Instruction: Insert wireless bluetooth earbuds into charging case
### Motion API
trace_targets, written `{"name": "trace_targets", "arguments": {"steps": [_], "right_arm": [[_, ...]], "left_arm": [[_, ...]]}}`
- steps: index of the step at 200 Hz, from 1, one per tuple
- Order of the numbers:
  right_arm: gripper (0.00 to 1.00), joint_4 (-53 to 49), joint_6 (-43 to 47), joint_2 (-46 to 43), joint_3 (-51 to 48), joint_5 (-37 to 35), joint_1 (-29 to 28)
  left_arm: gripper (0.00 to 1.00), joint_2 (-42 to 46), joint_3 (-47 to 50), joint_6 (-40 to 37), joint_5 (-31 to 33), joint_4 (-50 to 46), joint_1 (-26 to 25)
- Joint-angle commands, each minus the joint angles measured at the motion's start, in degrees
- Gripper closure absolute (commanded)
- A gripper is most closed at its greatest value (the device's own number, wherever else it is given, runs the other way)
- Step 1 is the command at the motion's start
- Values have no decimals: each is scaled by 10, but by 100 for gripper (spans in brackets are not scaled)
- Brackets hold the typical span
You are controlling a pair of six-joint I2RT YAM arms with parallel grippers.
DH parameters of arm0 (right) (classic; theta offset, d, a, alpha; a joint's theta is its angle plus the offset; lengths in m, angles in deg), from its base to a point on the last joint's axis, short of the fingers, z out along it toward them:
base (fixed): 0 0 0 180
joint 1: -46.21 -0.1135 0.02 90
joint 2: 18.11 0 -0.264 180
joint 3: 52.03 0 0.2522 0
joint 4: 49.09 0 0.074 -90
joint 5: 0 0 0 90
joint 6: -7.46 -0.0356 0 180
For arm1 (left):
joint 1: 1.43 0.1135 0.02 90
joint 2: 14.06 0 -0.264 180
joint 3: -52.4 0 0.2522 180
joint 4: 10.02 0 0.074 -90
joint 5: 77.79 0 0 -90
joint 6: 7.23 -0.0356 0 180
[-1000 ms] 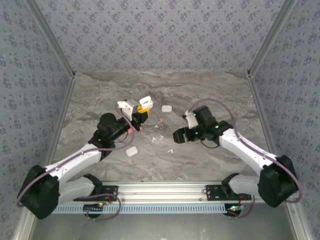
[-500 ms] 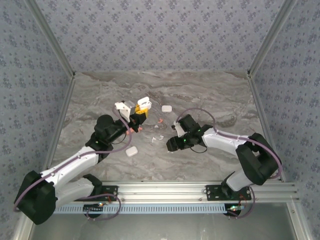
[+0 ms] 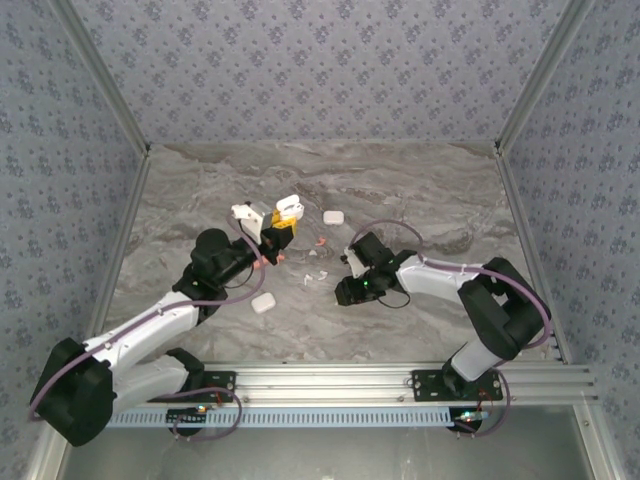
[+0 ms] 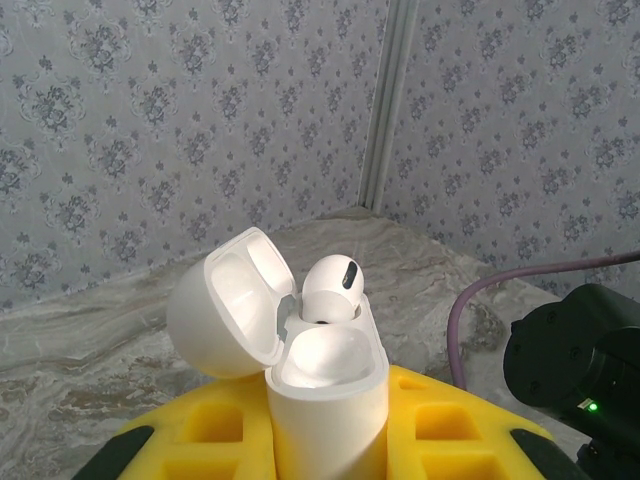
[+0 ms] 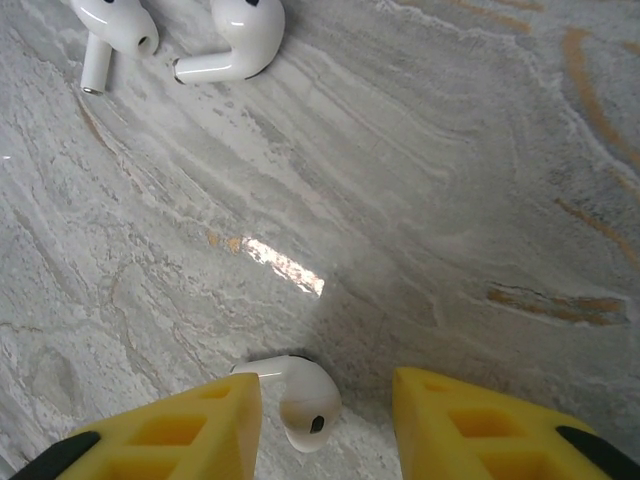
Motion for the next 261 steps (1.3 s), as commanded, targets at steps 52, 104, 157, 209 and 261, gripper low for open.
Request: {"name": "trace_targets", "arguments": {"steps": [52,104,157,209,261], "right_arm": [[63,-21,-12,16,15,9,-32],[69,-33,-10,16,21,-8,-34],[78,-37,1,-22,22,-36,-33],[79,-85,69,-134,63,-94,-21],[79,-120,174,-251,151,-161,2]], "left_arm": [[100,0,-14,3,10,9,2],[100,3,-13,3,11,9,3],[100,4,-11,3,9,9,3],[100,-4,-18,2,-28,10,1],[100,-35,-40,-1,-104,13,-2]]}}
